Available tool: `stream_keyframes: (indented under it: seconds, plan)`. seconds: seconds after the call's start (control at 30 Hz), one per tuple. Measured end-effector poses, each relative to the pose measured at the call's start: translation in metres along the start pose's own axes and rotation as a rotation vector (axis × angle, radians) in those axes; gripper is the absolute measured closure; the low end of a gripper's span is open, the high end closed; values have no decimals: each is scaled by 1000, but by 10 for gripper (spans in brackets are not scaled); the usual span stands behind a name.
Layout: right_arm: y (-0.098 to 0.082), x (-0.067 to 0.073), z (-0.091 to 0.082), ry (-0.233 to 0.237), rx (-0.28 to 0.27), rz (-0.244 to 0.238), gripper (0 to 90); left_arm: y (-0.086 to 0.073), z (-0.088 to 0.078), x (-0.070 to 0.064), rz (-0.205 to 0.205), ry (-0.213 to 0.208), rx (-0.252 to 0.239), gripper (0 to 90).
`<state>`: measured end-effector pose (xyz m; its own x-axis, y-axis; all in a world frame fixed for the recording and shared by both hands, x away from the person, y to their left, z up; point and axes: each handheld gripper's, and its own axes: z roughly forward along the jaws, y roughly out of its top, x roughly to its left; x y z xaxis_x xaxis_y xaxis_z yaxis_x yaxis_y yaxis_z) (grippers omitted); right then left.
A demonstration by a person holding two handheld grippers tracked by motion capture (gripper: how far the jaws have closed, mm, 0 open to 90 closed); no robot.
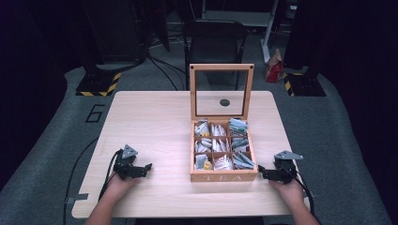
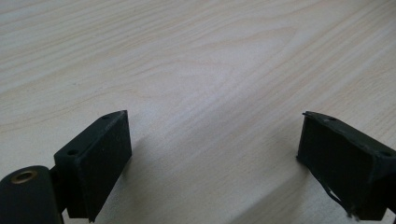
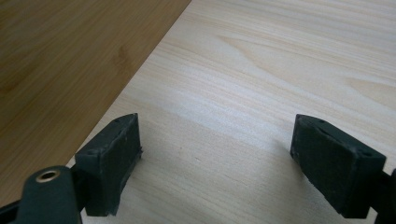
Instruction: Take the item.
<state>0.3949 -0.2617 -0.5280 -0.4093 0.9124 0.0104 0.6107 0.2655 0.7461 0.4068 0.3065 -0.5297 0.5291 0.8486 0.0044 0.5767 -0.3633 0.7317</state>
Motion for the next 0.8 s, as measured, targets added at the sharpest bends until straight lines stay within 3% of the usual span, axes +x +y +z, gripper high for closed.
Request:
stream_keyframes:
  seconds: [0.47, 0.5, 0.53, 0.8]
  plan:
    - [0, -1, -2, 8, 1, -12, 191, 0, 0, 0, 0, 0, -1, 94]
    - [0, 0, -2, 6, 9, 9, 196, 0, 0, 0, 0, 0, -1, 94]
    - [0, -2, -2, 7, 1, -17, 199, 0, 0, 0, -1, 0, 0, 94]
    - [1, -1, -4, 6, 17, 3, 228, 0, 0, 0, -4, -3, 4, 94]
